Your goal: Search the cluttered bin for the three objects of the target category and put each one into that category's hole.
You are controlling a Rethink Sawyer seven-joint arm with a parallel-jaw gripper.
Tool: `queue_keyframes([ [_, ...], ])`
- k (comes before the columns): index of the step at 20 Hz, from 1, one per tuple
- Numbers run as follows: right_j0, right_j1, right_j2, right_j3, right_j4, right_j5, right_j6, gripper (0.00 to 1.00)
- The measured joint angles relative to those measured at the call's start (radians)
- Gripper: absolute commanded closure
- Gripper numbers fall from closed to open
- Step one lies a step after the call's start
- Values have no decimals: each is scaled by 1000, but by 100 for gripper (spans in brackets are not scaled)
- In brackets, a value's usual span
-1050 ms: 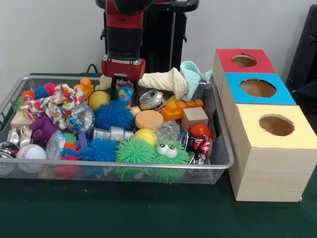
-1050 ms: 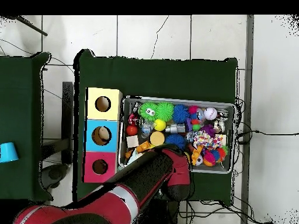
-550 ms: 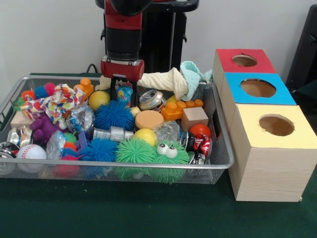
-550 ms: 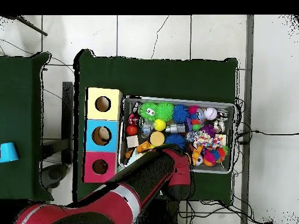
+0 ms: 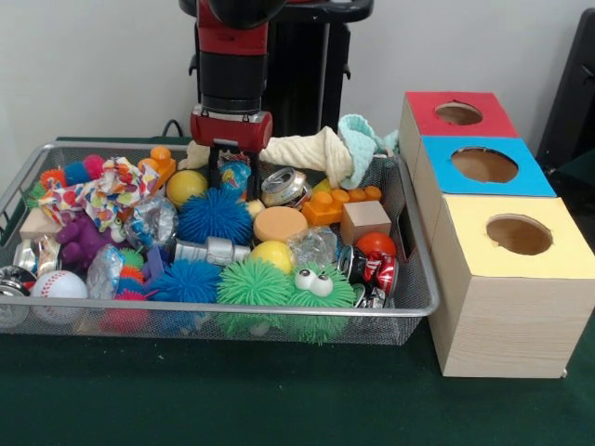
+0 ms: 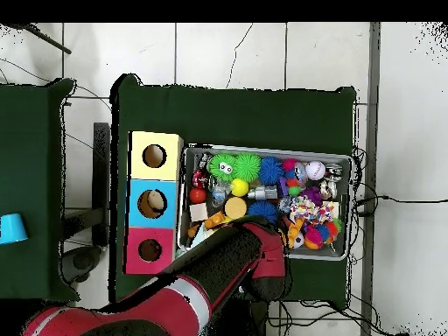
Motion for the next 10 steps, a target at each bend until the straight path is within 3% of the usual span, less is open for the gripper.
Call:
queue_keyframes([
  [10,12,-15,14,0,-39,0,0,0],
])
